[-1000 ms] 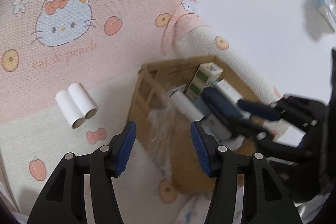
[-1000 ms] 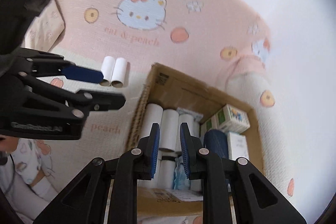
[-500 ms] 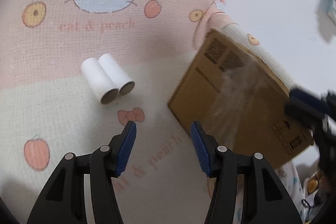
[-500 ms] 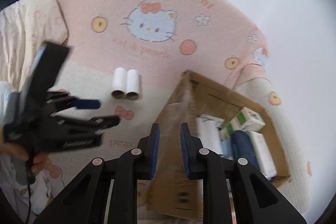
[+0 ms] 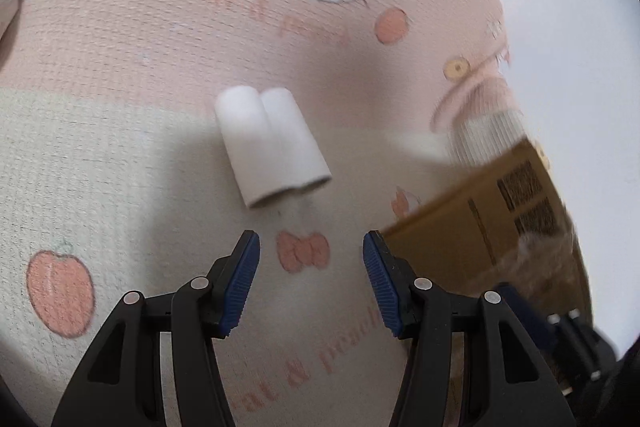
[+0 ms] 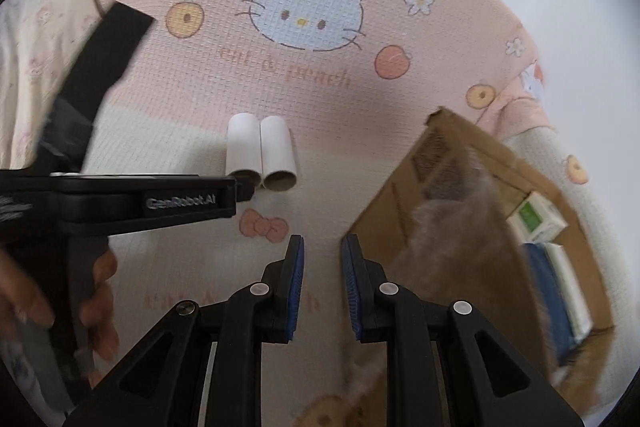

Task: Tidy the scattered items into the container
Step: 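Withdraw both grippers from the box toward the last two white tubes, then close the right gripper on a white tube while the left gripper clamps it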

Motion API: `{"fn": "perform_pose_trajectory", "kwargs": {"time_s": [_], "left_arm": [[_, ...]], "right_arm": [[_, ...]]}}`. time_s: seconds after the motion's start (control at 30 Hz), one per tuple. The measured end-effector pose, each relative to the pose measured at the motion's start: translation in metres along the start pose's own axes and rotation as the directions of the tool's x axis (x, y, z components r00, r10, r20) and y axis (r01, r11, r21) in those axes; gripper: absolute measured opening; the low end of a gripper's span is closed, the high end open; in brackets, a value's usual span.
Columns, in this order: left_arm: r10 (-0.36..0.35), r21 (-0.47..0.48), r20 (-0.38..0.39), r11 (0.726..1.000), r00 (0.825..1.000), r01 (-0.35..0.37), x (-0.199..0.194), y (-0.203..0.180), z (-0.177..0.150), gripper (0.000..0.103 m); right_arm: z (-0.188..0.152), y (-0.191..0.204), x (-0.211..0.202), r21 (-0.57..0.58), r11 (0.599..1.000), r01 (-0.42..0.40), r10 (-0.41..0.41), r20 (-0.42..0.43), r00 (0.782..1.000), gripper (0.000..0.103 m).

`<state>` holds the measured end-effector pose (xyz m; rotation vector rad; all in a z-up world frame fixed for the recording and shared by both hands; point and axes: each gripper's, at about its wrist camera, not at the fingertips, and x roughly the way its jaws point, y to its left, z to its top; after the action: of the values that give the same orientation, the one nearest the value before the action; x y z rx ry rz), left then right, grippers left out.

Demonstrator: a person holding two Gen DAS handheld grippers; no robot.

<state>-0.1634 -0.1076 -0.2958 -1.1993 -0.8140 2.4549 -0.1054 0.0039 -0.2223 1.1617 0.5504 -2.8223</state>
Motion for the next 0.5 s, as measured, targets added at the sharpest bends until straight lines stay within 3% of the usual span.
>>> {"fn": "perform_pose_trajectory", "kwargs": {"time_s": [0.17, 0.33, 0.4, 0.5], "left_arm": [[-0.019, -0.220, -0.011, 0.975, 1.000, 0.017, 0.004, 0.041, 0.020, 0.058], [-0.089, -0.443, 0.016, 0.892, 0.996, 0.087, 0.007, 0.084, 0.034, 0.058], [-0.083, -0.456, 0.030, 0.886, 0.996, 0.087, 0.008, 0.088, 0.040, 0.058], [-0.078, -0.407, 0.024, 0.910, 0.997, 0.081, 0.015, 0.080, 0.049, 0.058]], "right_arm": [[0.013, -0.003, 0.030, 0.130, 0.987, -0.098, 0.098, 0.001, 0.995, 0.016], [0.029, -0.004, 0.063, 0.230, 0.957, -0.179, 0.182, 0.007, 0.983, 0.017], [0.034, -0.001, 0.078, 0.238, 0.953, -0.189, 0.196, -0.009, 0.981, 0.019], [0.039, 0.002, 0.101, 0.235, 0.956, -0.175, 0.191, -0.043, 0.981, 0.033]]}}
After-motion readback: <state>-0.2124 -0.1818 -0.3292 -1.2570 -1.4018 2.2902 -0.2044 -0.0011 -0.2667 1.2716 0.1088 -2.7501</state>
